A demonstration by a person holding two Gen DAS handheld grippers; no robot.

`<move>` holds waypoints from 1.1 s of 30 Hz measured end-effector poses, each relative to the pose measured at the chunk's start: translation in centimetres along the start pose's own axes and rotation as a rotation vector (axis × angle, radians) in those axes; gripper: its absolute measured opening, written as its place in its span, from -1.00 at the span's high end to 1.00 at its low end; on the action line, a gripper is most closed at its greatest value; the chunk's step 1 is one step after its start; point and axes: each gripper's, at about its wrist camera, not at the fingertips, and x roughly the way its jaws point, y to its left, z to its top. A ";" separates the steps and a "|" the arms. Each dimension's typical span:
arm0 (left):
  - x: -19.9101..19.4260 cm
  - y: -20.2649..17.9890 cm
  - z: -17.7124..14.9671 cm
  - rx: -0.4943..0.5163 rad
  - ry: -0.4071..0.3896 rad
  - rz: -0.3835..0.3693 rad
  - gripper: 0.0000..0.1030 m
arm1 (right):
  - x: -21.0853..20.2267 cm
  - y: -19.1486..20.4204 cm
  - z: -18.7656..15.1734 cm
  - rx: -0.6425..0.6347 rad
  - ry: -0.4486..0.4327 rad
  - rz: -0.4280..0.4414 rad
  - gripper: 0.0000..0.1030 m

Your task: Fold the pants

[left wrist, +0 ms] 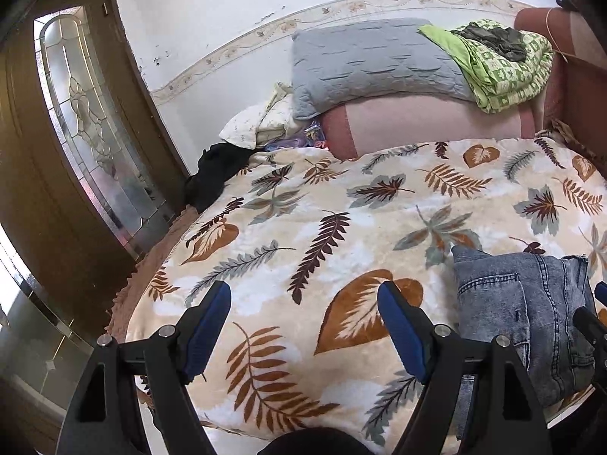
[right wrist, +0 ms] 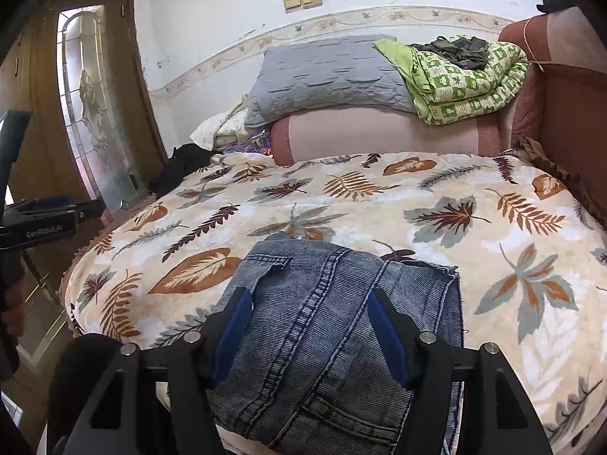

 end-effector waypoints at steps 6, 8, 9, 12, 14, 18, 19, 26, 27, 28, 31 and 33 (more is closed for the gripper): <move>0.2 -0.9 -0.1 0.017 0.019 -0.015 -0.56 | 0.0 -0.2 0.0 -0.003 0.005 -0.019 -0.31; 0.3 -1.5 -0.3 0.025 0.030 -0.030 -0.56 | 0.4 -0.4 -0.1 0.002 0.022 -0.038 -0.32; 0.2 -2.0 -0.4 0.031 0.034 -0.042 -0.56 | 0.6 -0.6 -0.1 0.008 0.034 -0.047 -0.32; 0.1 -3.7 -0.9 0.070 0.044 -0.085 -0.56 | 1.0 -1.0 -0.1 0.022 0.059 -0.067 -0.32; -0.1 -4.8 -1.1 0.091 0.048 -0.104 -0.56 | 1.1 -1.2 -0.2 0.025 0.070 -0.082 -0.32; -0.4 -6.4 -1.4 0.117 0.057 -0.139 -0.56 | 1.6 -1.4 -0.3 0.018 0.099 -0.110 -0.32; -0.6 -6.8 -1.5 0.127 0.058 -0.144 -0.56 | 1.6 -1.4 -0.3 0.016 0.101 -0.114 -0.32; -0.6 -8.0 -1.9 0.154 0.073 -0.151 -0.56 | 1.5 -1.2 -0.5 -0.007 0.107 -0.142 -0.32; -0.6 -8.1 -1.9 0.155 0.075 -0.152 -0.56 | 1.4 -1.2 -0.5 -0.010 0.104 -0.146 -0.32; -0.6 -8.2 -2.0 0.155 0.077 -0.152 -0.56 | 1.4 -1.2 -0.5 -0.012 0.102 -0.149 -0.32; -0.5 -8.5 -2.0 0.164 0.081 -0.153 -0.56 | 1.2 -1.2 -0.5 -0.015 0.098 -0.153 -0.32; -0.4 -8.7 -2.1 0.170 0.084 -0.155 -0.56 | 1.1 -1.2 -0.4 -0.016 0.095 -0.155 -0.32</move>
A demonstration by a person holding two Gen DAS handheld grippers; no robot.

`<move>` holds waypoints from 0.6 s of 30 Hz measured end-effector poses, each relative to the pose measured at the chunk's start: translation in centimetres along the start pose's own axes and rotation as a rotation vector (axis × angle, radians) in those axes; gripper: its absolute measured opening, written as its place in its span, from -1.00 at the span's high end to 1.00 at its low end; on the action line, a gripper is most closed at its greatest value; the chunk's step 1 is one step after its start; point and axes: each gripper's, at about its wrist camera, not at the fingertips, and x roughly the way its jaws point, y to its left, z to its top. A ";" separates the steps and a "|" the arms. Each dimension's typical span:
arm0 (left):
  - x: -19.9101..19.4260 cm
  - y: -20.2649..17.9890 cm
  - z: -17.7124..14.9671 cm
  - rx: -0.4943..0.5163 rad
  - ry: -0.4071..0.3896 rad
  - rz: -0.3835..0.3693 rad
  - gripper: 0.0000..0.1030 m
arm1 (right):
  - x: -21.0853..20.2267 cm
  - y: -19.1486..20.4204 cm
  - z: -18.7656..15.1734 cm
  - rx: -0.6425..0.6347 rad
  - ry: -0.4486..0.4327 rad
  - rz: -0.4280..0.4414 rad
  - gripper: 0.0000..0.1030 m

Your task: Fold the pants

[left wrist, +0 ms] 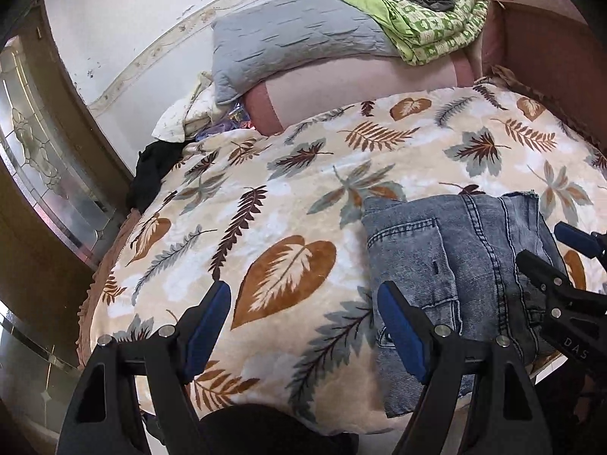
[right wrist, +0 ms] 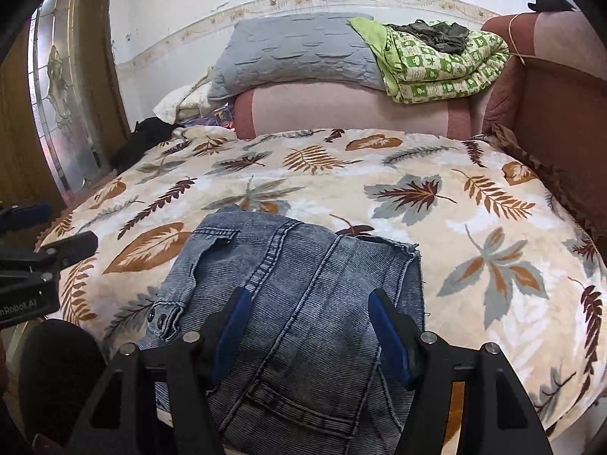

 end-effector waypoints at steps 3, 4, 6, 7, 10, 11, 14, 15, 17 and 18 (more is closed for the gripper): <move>0.2 -0.2 -0.1 0.004 0.007 -0.001 -0.56 | -0.1 0.0 0.0 -0.001 -0.003 -0.002 -0.32; 0.2 -0.2 -0.1 0.004 0.008 -0.001 -0.56 | -0.1 0.0 0.1 -0.001 -0.002 -0.002 -0.32; 0.3 -0.2 -0.1 0.005 0.011 -0.001 -0.56 | -0.1 0.0 0.1 -0.002 -0.002 -0.002 -0.32; 0.3 -0.2 -0.1 0.007 0.012 -0.002 -0.56 | -0.1 0.1 0.1 -0.003 -0.002 -0.003 -0.32; 0.4 -0.5 -0.1 0.013 0.016 -0.002 -0.56 | -0.1 0.1 0.0 -0.006 -0.004 -0.002 -0.32; 0.4 -0.5 -0.1 0.014 0.017 -0.002 -0.56 | -0.1 0.1 0.0 -0.007 -0.005 -0.002 -0.32; 0.5 -0.6 -0.1 0.018 0.022 -0.005 -0.56 | -0.1 0.0 0.0 -0.006 -0.002 -0.001 -0.32; 0.5 -0.7 -0.1 0.020 0.023 -0.005 -0.56 | -0.1 0.0 0.0 -0.005 -0.003 -0.001 -0.32; 0.6 -0.7 -0.1 0.022 0.024 -0.004 -0.56 | -0.2 -0.1 0.1 -0.005 -0.003 0.000 -0.32; 0.6 -0.7 -0.1 0.022 0.024 -0.005 -0.56 | -0.1 -0.1 0.1 -0.006 -0.003 0.000 -0.33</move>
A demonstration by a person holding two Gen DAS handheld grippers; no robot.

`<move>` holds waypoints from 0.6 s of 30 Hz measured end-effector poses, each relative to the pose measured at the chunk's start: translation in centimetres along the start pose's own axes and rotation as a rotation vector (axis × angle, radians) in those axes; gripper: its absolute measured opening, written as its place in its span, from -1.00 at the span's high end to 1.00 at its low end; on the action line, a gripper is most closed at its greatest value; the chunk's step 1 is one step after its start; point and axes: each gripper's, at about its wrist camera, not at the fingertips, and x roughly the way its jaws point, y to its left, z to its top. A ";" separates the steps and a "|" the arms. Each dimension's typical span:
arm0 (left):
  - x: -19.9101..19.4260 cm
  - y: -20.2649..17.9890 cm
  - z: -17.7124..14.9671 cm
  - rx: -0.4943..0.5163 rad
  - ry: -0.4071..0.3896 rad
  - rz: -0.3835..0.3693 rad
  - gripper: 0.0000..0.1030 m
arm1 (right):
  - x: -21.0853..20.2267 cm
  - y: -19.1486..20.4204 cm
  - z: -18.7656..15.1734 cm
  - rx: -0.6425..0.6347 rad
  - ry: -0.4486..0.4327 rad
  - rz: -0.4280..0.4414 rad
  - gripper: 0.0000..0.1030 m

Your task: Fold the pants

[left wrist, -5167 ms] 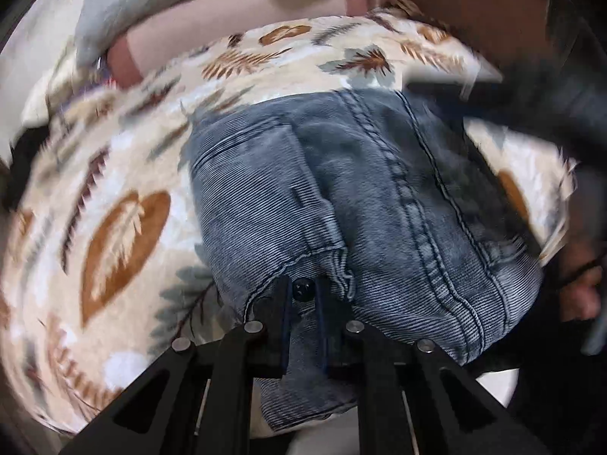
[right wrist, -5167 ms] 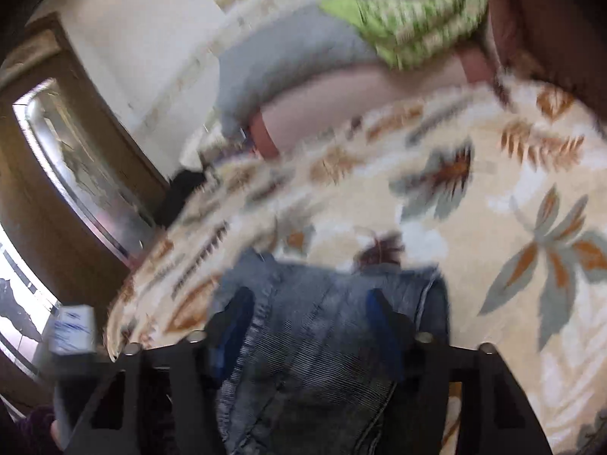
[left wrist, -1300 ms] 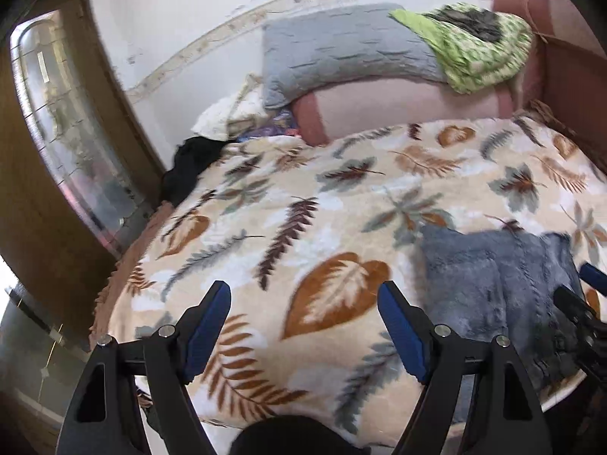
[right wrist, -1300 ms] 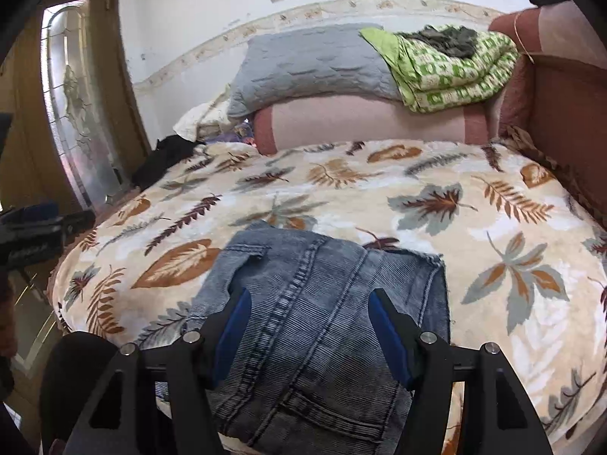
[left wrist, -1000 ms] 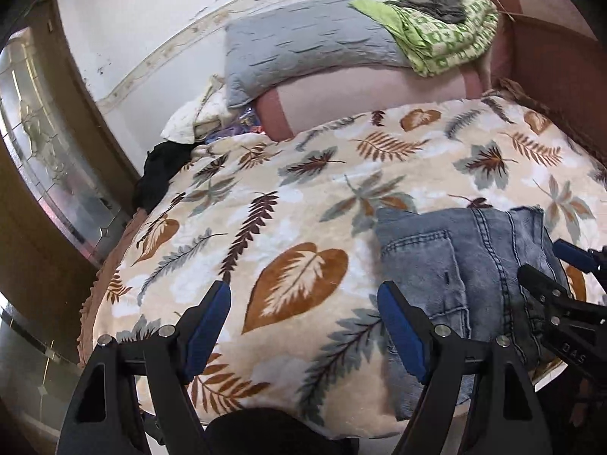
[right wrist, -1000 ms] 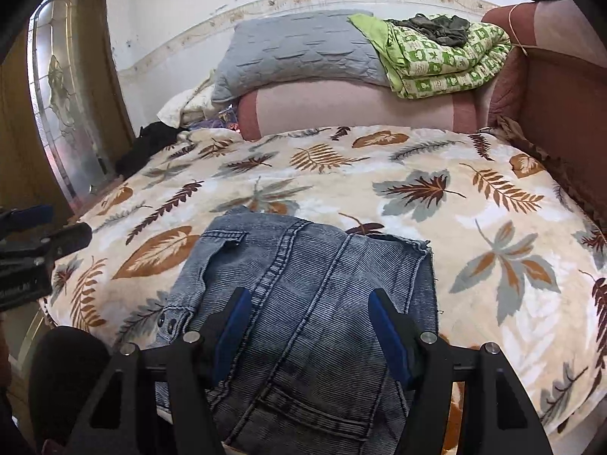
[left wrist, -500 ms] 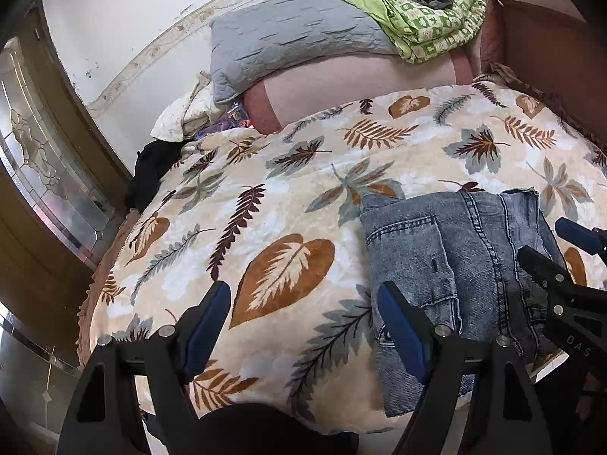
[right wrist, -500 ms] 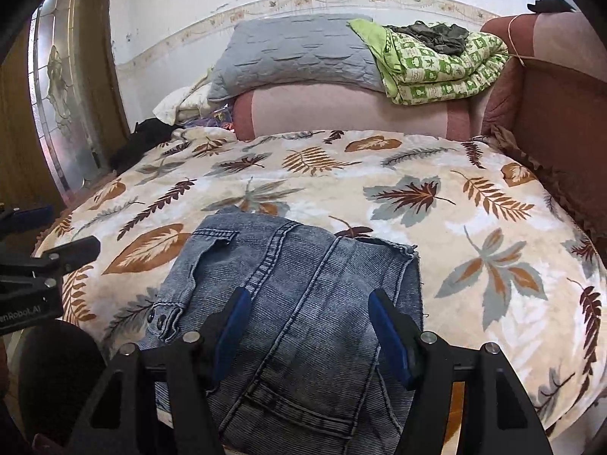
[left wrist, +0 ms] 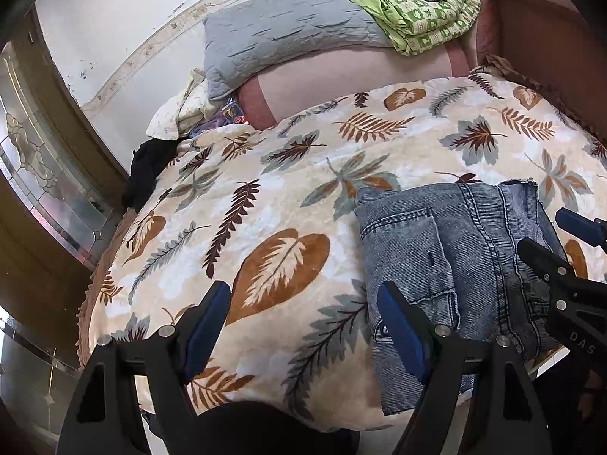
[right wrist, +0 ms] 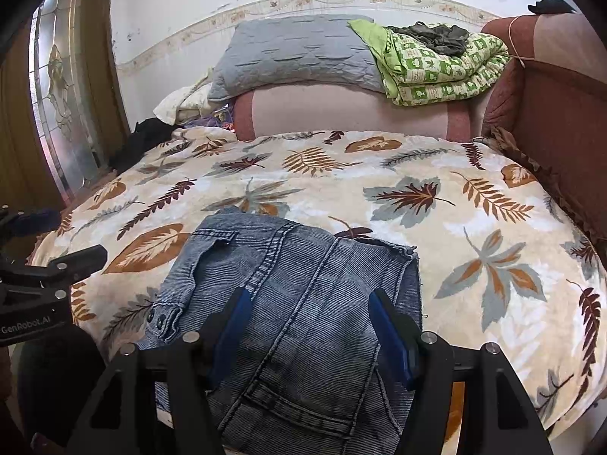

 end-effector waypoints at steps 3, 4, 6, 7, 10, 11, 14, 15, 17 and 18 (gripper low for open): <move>0.0 -0.1 0.0 0.001 0.002 0.001 -0.56 | 0.0 0.0 0.0 0.000 0.000 -0.001 -0.33; 0.0 -0.1 0.0 0.001 0.002 0.002 -0.56 | 0.0 0.0 0.0 0.001 0.000 -0.001 -0.33; 0.0 -0.2 0.0 0.003 0.003 0.001 -0.56 | 0.0 0.0 0.0 0.001 -0.002 -0.001 -0.33; 0.1 -0.2 -0.1 0.004 0.003 0.000 -0.56 | -0.1 0.0 0.0 0.002 -0.003 -0.001 -0.33; 0.1 -0.2 -0.2 0.008 0.004 -0.001 -0.56 | -0.1 -0.1 0.1 0.004 -0.001 0.000 -0.33; 0.2 -0.2 -0.2 0.009 0.004 -0.002 -0.56 | -0.1 -0.1 0.1 0.003 -0.003 0.000 -0.33; 0.2 -0.2 -0.2 0.011 0.006 -0.004 -0.56 | 0.0 -0.1 0.1 0.002 -0.003 0.000 -0.33; 0.2 -0.2 -0.2 0.011 0.006 -0.004 -0.56 | 0.0 -0.1 0.1 0.002 -0.003 0.000 -0.33; 0.3 -0.3 -0.3 0.013 0.008 -0.006 -0.56 | -0.1 -0.1 0.1 0.002 -0.003 0.000 -0.33; 0.3 -0.4 -0.4 0.014 0.010 -0.006 -0.56 | -0.1 -0.1 0.1 0.002 -0.003 -0.001 -0.33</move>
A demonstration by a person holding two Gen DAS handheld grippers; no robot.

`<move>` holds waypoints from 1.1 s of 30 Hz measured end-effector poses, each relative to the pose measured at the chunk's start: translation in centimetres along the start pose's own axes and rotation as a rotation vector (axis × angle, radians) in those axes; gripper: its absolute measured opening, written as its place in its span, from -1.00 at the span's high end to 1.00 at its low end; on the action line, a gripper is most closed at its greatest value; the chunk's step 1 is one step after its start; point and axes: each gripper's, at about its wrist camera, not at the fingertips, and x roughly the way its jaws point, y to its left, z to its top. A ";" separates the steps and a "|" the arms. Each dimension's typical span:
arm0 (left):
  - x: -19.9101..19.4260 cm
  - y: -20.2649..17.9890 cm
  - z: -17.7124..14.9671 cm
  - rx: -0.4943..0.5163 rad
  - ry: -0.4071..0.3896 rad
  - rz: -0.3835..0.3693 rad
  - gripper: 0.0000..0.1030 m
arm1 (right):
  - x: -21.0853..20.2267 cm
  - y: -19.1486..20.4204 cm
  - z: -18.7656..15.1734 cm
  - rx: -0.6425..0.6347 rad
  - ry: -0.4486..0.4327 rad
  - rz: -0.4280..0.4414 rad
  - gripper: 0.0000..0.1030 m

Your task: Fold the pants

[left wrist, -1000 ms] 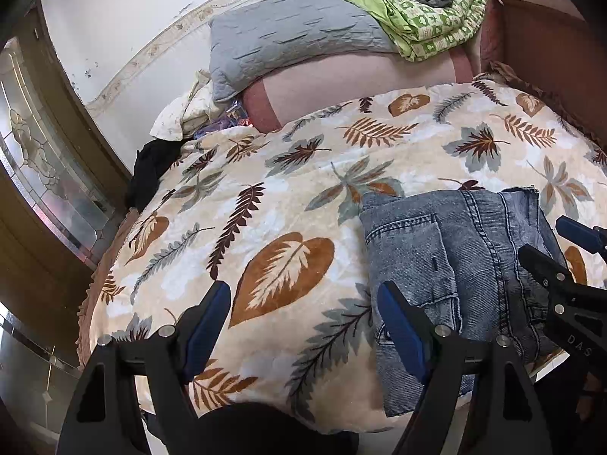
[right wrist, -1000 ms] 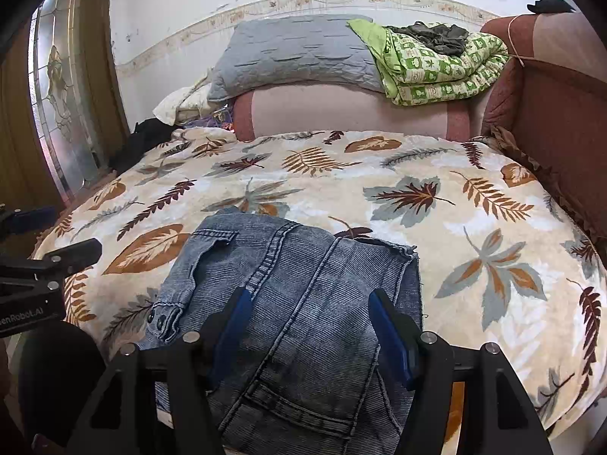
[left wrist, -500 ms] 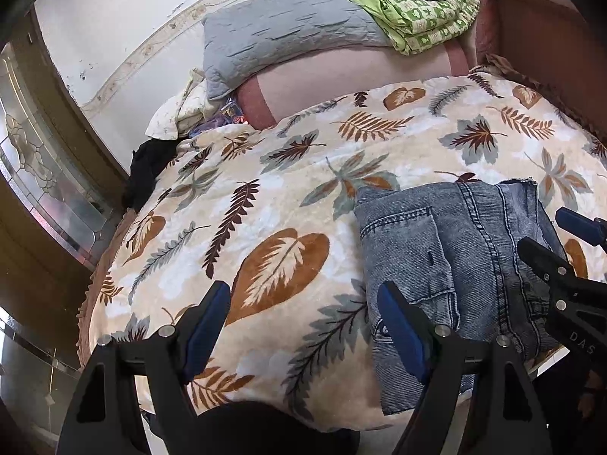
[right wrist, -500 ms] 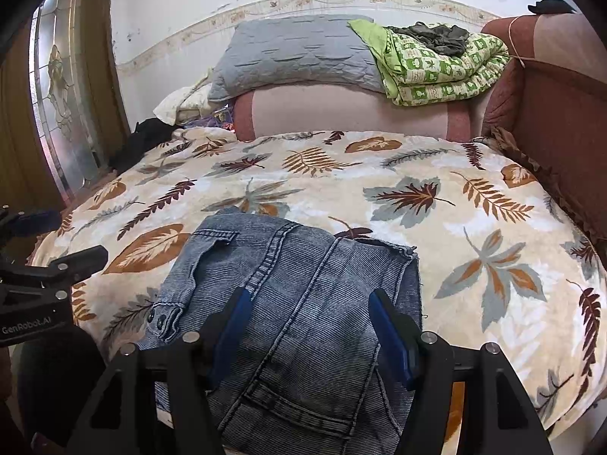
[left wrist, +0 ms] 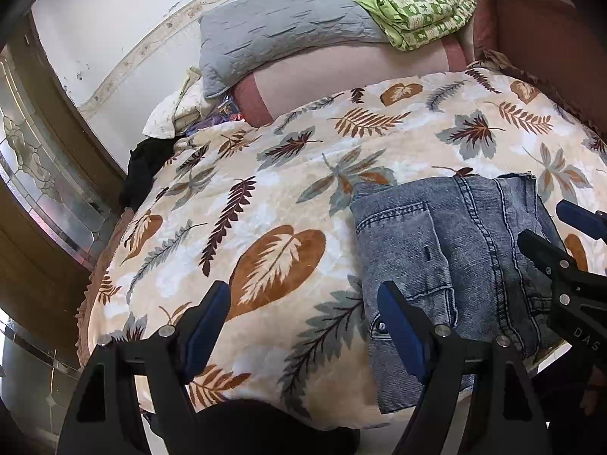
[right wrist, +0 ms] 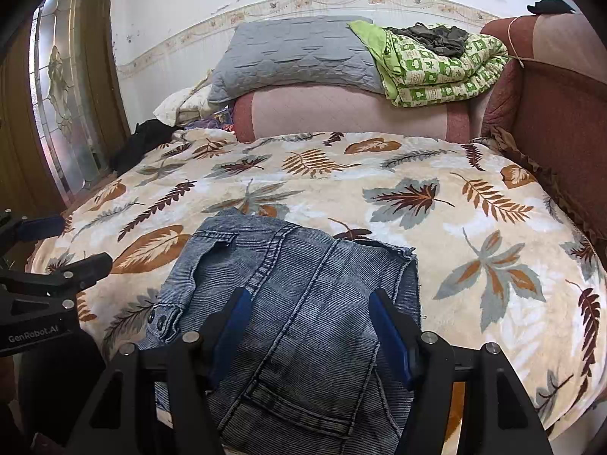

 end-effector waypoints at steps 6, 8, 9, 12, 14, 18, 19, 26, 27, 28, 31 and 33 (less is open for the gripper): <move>0.3 -0.2 -0.2 0.003 0.009 -0.004 -0.56 | 0.0 -0.1 0.0 0.002 0.001 0.001 -0.33; 0.4 -0.2 -0.2 0.005 0.012 -0.004 -0.56 | 0.0 -0.1 0.0 0.002 0.002 0.002 -0.33; 0.4 -0.2 -0.2 0.006 0.013 -0.005 -0.56 | 0.0 0.0 0.0 0.002 0.002 0.001 -0.33; 0.5 -0.3 -0.3 0.006 0.014 -0.005 -0.56 | -0.1 -0.1 0.0 0.002 0.002 0.001 -0.33; 0.5 -0.4 -0.3 0.007 0.017 -0.006 -0.56 | -0.1 -0.1 0.0 0.002 0.000 0.002 -0.33; 0.8 -0.5 -0.4 0.010 0.024 -0.008 -0.56 | 0.0 -0.1 0.0 0.005 0.003 0.002 -0.33; 0.8 -0.5 -0.4 0.010 0.025 -0.009 -0.56 | 0.0 -0.1 0.0 0.005 0.002 0.001 -0.33; 0.9 -0.6 -0.4 0.011 0.028 -0.010 -0.56 | 0.0 -0.1 0.0 0.005 0.003 0.001 -0.33; 0.9 -0.6 -0.5 0.012 0.029 -0.011 -0.56 | 0.0 -0.1 0.0 0.005 0.004 0.001 -0.33; 0.9 -0.6 -0.5 0.012 0.031 -0.011 -0.56 | 0.1 -0.2 0.0 0.006 0.005 0.001 -0.33; 1.0 -0.7 -0.5 0.013 0.034 -0.013 -0.56 | 0.1 -0.2 -0.1 0.007 0.005 0.001 -0.33; 1.0 -0.7 -0.5 0.015 0.035 -0.013 -0.56 | 0.1 -0.2 -0.1 0.006 0.006 0.001 -0.33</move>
